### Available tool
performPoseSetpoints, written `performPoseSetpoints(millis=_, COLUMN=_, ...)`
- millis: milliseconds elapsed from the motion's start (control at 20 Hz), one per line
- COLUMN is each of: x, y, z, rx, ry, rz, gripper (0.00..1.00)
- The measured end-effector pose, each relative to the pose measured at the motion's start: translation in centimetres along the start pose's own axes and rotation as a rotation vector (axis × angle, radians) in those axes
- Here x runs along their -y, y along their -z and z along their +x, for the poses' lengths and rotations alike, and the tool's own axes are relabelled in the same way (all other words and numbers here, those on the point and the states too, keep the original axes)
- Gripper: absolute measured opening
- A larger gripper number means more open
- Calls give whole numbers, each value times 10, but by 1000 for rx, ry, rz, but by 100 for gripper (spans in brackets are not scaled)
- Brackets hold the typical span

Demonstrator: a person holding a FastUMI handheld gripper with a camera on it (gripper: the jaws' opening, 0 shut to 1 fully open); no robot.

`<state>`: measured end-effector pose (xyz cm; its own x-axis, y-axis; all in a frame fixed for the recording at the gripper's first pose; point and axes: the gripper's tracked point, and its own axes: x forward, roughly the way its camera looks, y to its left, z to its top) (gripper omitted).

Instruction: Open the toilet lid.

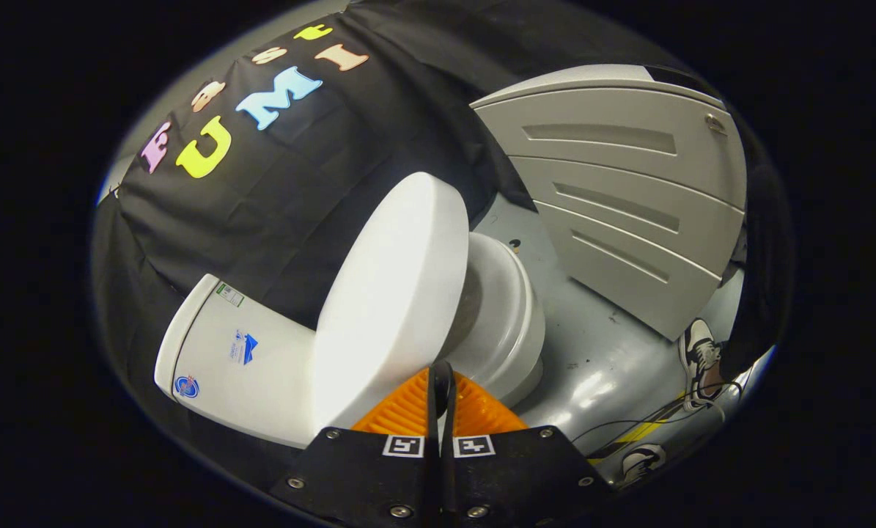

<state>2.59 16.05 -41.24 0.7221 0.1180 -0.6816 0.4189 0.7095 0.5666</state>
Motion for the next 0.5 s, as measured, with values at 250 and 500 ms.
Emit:
performPoseSetpoints(millis=250, x=-24, y=-6, z=-11, rx=19, ry=31, rz=-132, gripper=0)
performPoseSetpoints(millis=500, x=-55, y=-20, z=-34, rx=61, ry=32, rz=-278, gripper=0)
